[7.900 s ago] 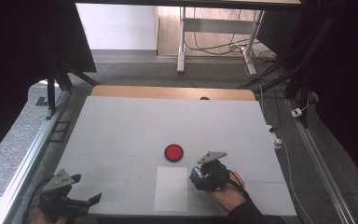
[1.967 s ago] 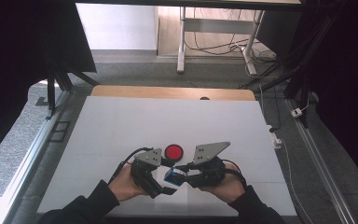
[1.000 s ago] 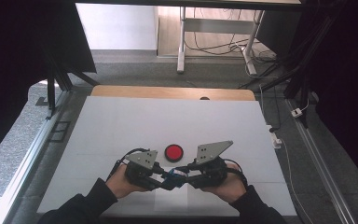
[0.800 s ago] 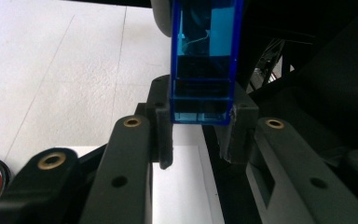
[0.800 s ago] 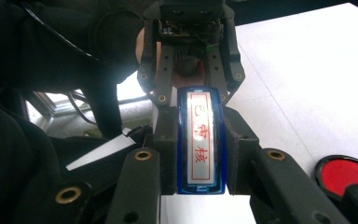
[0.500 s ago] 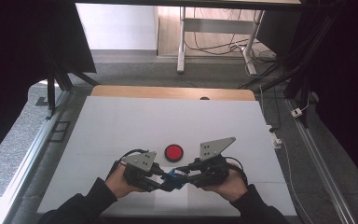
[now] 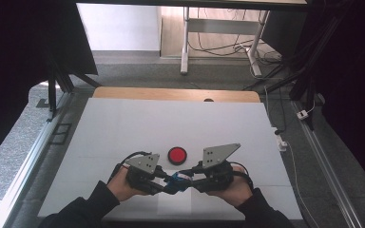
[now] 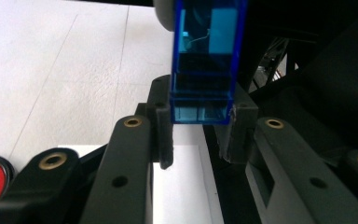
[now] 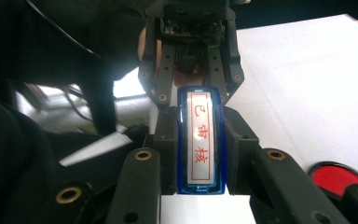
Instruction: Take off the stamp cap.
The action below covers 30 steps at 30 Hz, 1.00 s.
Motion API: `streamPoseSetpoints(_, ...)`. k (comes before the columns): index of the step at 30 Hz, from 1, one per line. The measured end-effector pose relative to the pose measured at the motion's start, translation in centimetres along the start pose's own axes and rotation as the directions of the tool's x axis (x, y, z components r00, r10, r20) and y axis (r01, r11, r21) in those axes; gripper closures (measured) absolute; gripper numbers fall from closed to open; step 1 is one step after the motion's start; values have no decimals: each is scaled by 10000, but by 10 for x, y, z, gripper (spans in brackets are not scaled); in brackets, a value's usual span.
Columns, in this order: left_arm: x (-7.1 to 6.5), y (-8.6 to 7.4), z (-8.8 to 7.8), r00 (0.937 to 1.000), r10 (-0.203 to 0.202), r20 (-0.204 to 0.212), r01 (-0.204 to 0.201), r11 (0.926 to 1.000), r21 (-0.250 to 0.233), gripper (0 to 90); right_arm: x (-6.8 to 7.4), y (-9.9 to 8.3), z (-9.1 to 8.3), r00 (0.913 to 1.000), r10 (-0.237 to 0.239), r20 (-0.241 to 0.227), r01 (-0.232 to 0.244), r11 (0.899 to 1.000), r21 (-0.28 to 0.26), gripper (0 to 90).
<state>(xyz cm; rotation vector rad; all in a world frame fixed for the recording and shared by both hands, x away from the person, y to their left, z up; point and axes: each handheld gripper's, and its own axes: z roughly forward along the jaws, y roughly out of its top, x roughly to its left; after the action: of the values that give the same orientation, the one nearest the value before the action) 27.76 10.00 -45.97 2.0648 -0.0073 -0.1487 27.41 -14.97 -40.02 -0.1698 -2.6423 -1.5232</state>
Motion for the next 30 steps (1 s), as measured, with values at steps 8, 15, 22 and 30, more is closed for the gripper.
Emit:
streamPoseSetpoints(8, 0, -1, -3, 9997, 12, -238, -10, 10000, 58, 689, -6, -3, -5, 9997, 232, 109, -229, 9996, -188, 708)
streamPoseSetpoints(15, -1, 0, -7, 9955, -504, -802, 542, 9974, 464, 687, 1, 0, -5, 9983, -236, 542, 250, 9994, -247, 707)
streamPoseSetpoints(22, -6, -2, -13, 9850, -767, -1547, 884, 9936, 699, 687, 2, 0, -7, 9962, -175, 858, 201, 9994, -292, 707)
streamPoseSetpoints(30, -11, -6, -22, 9647, -1327, -2273, 1525, 9857, 717, 687, 1, -1, -9, 9934, -100, 1145, 125, 9997, -212, 707)
